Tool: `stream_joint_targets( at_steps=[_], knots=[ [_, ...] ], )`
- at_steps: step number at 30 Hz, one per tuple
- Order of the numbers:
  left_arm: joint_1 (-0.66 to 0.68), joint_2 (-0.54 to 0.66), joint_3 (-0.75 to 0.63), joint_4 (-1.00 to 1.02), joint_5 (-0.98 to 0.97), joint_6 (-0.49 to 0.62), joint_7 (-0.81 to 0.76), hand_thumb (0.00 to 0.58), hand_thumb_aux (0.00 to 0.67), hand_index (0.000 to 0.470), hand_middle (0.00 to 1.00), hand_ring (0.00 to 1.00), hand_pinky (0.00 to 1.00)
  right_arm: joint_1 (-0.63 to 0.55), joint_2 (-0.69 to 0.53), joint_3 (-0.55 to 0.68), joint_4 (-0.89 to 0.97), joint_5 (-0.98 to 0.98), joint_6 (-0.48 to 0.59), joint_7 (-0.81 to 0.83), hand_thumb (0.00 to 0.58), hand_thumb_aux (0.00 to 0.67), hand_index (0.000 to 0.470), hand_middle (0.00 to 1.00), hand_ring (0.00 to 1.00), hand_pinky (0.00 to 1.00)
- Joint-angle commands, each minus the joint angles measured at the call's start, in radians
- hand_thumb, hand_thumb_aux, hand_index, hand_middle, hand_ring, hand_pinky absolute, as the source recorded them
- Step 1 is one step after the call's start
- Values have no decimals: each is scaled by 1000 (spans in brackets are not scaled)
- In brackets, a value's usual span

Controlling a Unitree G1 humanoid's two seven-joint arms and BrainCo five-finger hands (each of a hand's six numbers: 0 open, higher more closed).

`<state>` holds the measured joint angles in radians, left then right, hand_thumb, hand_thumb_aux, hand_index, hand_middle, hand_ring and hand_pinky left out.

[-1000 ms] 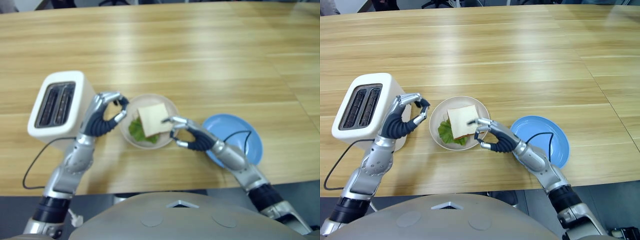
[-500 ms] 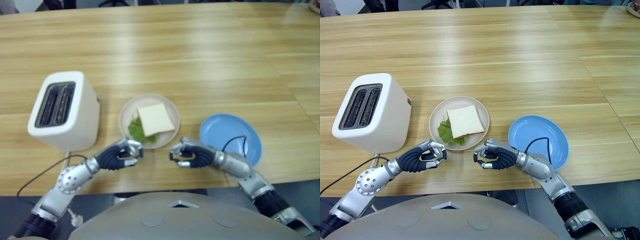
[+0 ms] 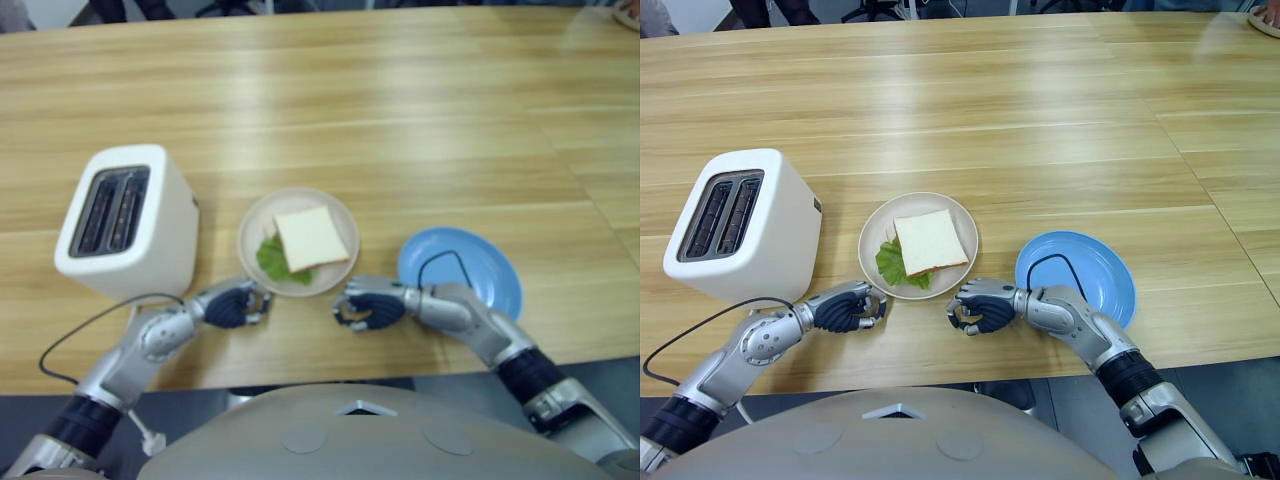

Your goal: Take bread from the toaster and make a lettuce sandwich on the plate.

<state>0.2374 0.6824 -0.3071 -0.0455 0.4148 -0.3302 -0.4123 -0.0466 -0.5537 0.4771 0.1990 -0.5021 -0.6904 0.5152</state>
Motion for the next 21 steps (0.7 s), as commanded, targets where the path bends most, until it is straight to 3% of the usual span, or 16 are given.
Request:
stream_joint_targets(
  at_steps=[1, 7, 12, 21],
  knots=[
    [-21, -17, -22, 70, 59, 19, 14, 580, 670, 460, 1000, 1000, 1000, -41, 17, 37, 73, -79, 17, -25, 580, 670, 460, 1000, 1000, 1000],
    [-141, -64, -19, 143, 142, 22, 109, 580, 670, 460, 1000, 1000, 1000, -186, 87, 77, 238, -225, 31, -189, 580, 670, 460, 1000, 1000, 1000],
    [-319, -138, -29, 291, 234, 80, 219, 580, 670, 460, 1000, 1000, 1000, -372, 164, 114, 459, -320, 60, -375, 580, 670, 460, 1000, 1000, 1000],
    [-694, -291, -78, 767, 288, 75, 429, 580, 670, 460, 1000, 1000, 1000, -688, 299, 153, 897, -378, 142, -684, 580, 670, 460, 1000, 1000, 1000]
  ],
)
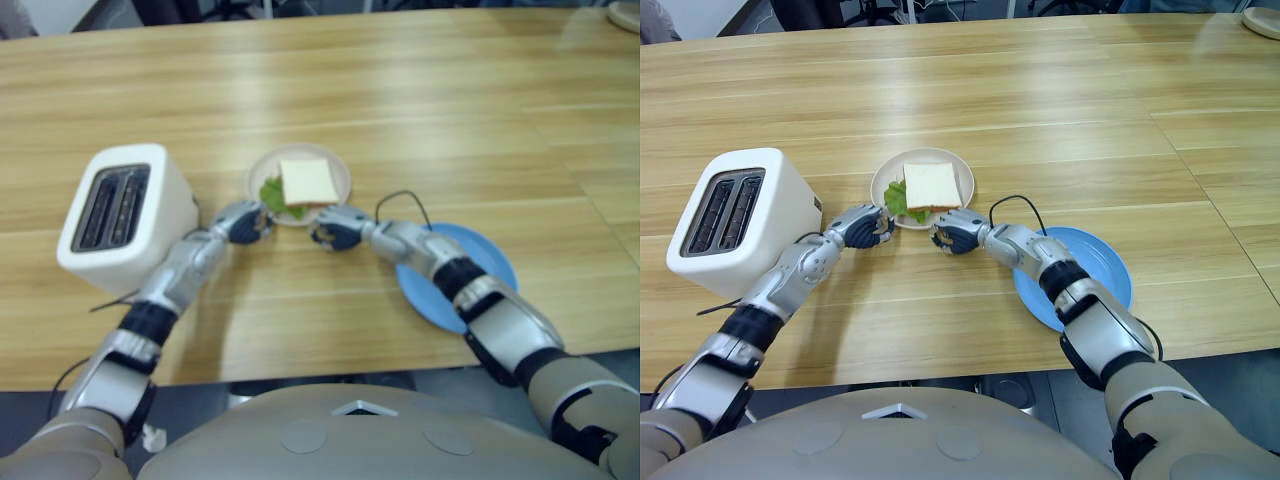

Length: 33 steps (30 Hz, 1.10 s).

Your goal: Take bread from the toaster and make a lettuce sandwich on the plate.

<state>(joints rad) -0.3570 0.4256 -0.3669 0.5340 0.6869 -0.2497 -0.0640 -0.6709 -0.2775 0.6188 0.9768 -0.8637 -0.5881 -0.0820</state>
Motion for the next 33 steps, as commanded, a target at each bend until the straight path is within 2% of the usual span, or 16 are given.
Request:
stream_joint_targets(
  at_steps=[1, 3, 6, 11, 16, 19, 23, 24, 25, 26, 27, 28, 33],
  knots=[
    [-134, -45, -21, 244, 17, -11, 108, 580, 670, 460, 1000, 1000, 1000, -83, 31, 15, 147, -16, 42, -109, 580, 670, 460, 1000, 1000, 1000],
    [-183, -60, -32, 327, 23, -25, 161, 580, 670, 460, 1000, 1000, 1000, -111, 42, 13, 184, -6, 38, -136, 580, 670, 460, 1000, 1000, 1000],
    [-188, -72, -43, 356, 11, -62, 188, 580, 670, 460, 1000, 1000, 1000, -114, 33, 8, 185, 10, 1, -163, 580, 670, 460, 1000, 1000, 1000],
    [-70, -38, -44, 242, 0, -104, 211, 580, 670, 460, 1000, 1000, 1000, -16, -18, -43, 73, 106, -123, -152, 580, 670, 460, 1000, 1000, 1000],
    [183, 1, 66, -71, -137, -215, 245, 580, 670, 460, 1000, 1000, 1000, 268, -67, -149, -239, 414, -270, 2, 580, 670, 460, 1000, 1000, 1000],
    [333, -23, 149, -250, -270, -303, 263, 580, 670, 460, 1000, 1000, 1000, 462, -86, -171, -470, 644, -293, 117, 580, 670, 460, 1000, 1000, 1000],
    [536, -58, 159, -437, -484, -511, 226, 580, 670, 460, 1000, 1000, 1000, 712, -104, -174, -693, 907, -291, 218, 580, 670, 460, 1000, 1000, 1000],
    [569, -71, 153, -458, -542, -540, 204, 580, 670, 460, 1000, 1000, 1000, 751, -101, -188, -712, 945, -289, 233, 566, 568, 390, 945, 945, 945],
    [602, -81, 140, -483, -592, -569, 184, 580, 670, 460, 1000, 1000, 1000, 785, -101, -200, -714, 969, -293, 248, 566, 568, 390, 945, 945, 945],
    [637, -94, 132, -504, -629, -582, 168, 128, 79, 54, 667, 667, 667, 815, -100, -214, -714, 985, -298, 259, 0, 0, 0, 0, 0, 0],
    [664, -106, 123, -518, -667, -589, 148, 128, 79, 54, 667, 667, 667, 837, -96, -227, -714, 996, -301, 271, 0, 0, 0, 0, 0, 0],
    [686, -116, 118, -524, -687, -599, 133, 0, 0, 0, 12, 12, 12, 854, -92, -238, -717, 1004, -304, 280, 0, 0, 0, 0, 0, 0],
    [749, -153, 114, -484, -755, -630, 58, 0, 0, 0, 0, 0, 0, 906, -58, -305, -718, 1033, -305, 310, 0, 0, 0, 0, 0, 0]
  ],
)
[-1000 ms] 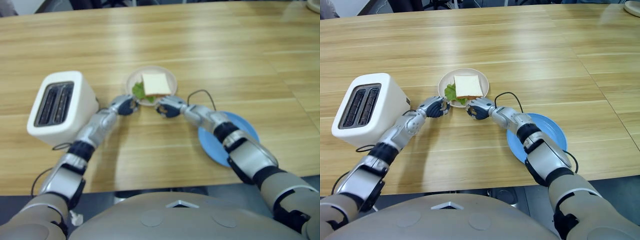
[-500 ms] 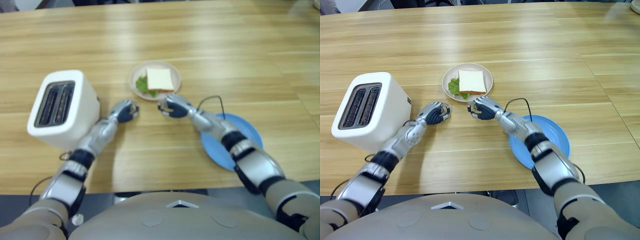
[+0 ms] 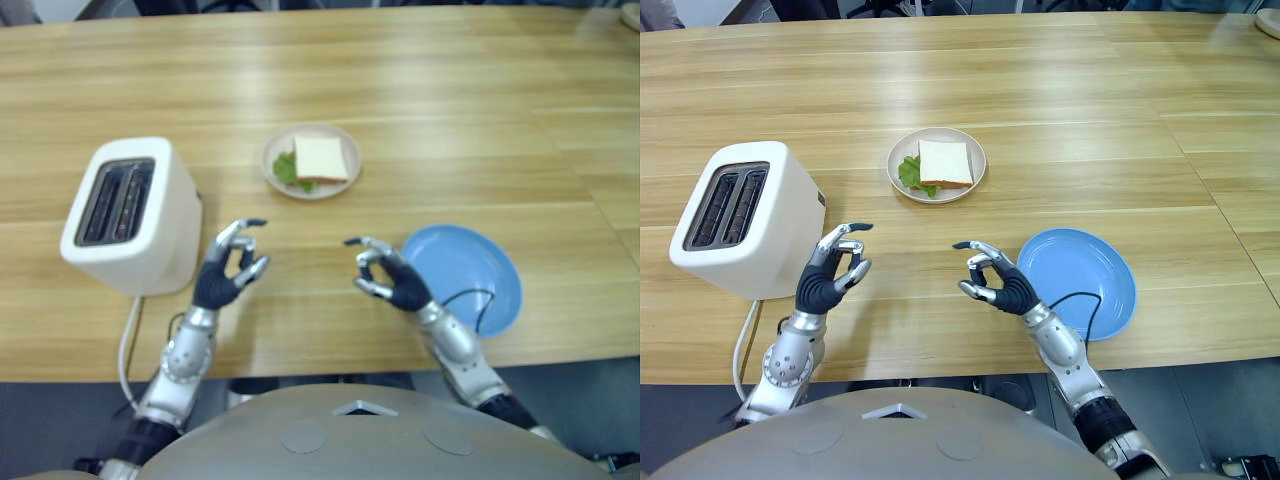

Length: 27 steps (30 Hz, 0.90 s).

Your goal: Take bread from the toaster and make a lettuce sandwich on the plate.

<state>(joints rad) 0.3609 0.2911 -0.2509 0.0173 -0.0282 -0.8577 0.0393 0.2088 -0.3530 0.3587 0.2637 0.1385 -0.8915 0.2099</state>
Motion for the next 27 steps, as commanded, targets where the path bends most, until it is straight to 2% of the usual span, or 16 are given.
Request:
stream_joint_targets(
  at_steps=[1, 13, 27],
  knots=[
    [41, -24, -1, 46, -41, -32, -58, 0, 0, 0, 0, 0, 0, 32, 23, -57, -5, 36, 0, 25, 0, 0, 0, 0, 0, 0],
    [48, -85, 46, 147, 28, -68, -124, 0, 0, 0, 0, 0, 0, 68, 92, -143, 5, -3, -25, 64, 0, 0, 0, 0, 0, 0],
    [49, -108, 87, 166, 42, -70, -150, 0, 0, 0, 0, 0, 0, 87, 135, -173, 36, -25, -43, 94, 0, 0, 0, 0, 0, 0]
  ],
)
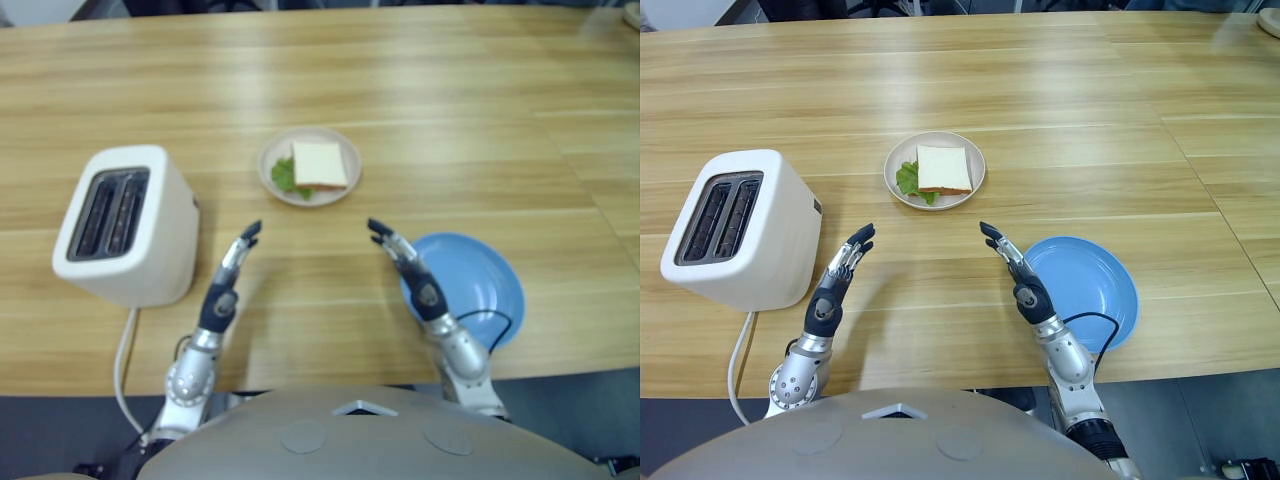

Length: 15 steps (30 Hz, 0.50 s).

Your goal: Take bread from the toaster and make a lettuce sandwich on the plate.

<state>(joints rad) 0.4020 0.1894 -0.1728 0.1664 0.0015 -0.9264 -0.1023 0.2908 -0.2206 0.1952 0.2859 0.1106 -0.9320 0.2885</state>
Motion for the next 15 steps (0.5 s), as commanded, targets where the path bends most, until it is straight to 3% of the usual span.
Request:
stream_joint_targets(
  at_steps=[1, 15],
  knots=[
    [8, -7, 10, 18, 11, -1, -11, 0, 0, 0, 0, 0, 0, 6, 5, -9, 15, 6, -2, 20, 0, 0, 0, 0, 0, 0],
    [1, -22, 25, 24, 18, 0, -25, 0, 0, 0, 0, 0, 0, 0, 34, -29, 50, 22, -2, 50, 0, 0, 0, 0, 0, 0]
  ],
)
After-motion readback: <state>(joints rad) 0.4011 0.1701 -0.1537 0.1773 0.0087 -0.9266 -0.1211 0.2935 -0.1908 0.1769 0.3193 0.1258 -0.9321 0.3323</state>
